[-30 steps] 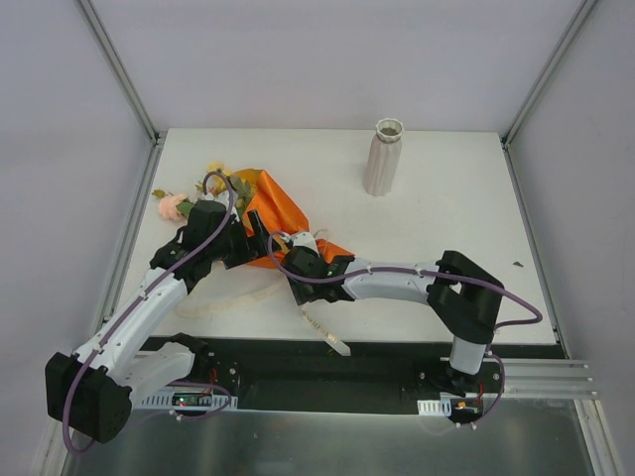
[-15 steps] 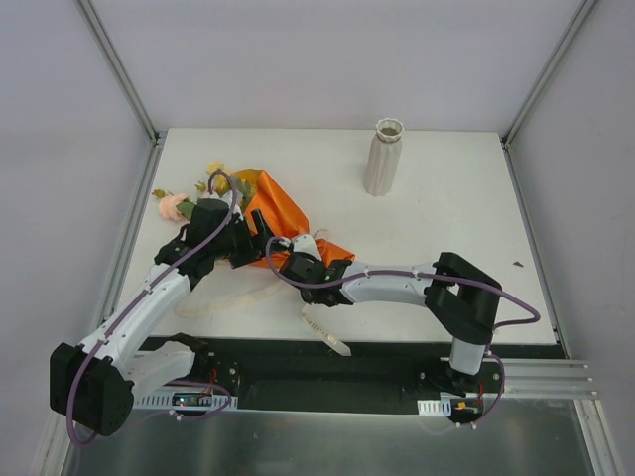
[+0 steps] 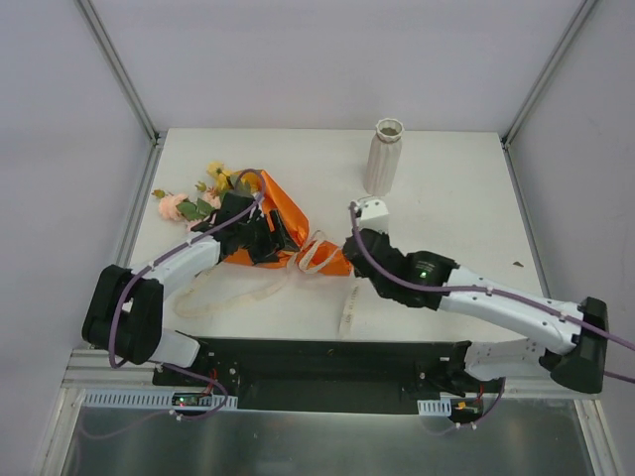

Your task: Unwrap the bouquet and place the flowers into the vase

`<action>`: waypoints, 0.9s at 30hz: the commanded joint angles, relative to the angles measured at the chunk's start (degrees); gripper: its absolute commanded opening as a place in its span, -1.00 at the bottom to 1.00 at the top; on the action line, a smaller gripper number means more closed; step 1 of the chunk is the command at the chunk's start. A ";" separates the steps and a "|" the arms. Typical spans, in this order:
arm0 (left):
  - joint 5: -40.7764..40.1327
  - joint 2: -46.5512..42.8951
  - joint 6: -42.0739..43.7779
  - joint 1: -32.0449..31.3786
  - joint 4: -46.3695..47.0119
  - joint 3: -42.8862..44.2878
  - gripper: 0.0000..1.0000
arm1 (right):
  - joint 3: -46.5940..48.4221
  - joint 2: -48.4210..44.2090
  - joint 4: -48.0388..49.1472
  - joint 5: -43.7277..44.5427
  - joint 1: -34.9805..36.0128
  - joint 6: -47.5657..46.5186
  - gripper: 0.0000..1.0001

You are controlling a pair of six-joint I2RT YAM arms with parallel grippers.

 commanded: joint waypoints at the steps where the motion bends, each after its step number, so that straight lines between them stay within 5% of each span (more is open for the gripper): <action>1: -5.52 2.58 -1.77 -0.06 3.17 2.12 0.36 | 0.58 -6.17 -3.75 3.72 -5.05 -2.08 -0.99; 7: -7.99 4.43 -3.01 -0.06 4.84 -0.07 0.30 | -0.65 -9.17 -2.62 -1.03 -17.00 -7.00 -0.99; 12: -8.00 2.76 -1.34 -0.06 6.34 -2.71 0.11 | -1.36 -2.86 -1.21 -6.80 -25.09 -10.78 -0.99; 14: -7.90 2.24 -0.38 -0.06 6.25 -2.98 0.05 | 0.57 0.31 -1.99 -9.81 -25.80 -12.98 -0.87; 19: -2.73 -2.68 1.03 -0.06 6.78 -3.94 0.00 | 8.13 7.53 -3.05 -17.28 -24.22 -13.08 -0.09; 22: 1.22 -8.99 -0.80 -0.06 6.87 -3.33 0.09 | 12.87 10.95 -1.56 -19.92 -21.24 -11.67 0.06; 27: 0.09 -9.73 -2.74 2.30 7.04 -0.88 0.08 | 19.03 20.25 5.71 -30.19 -18.51 -4.91 0.01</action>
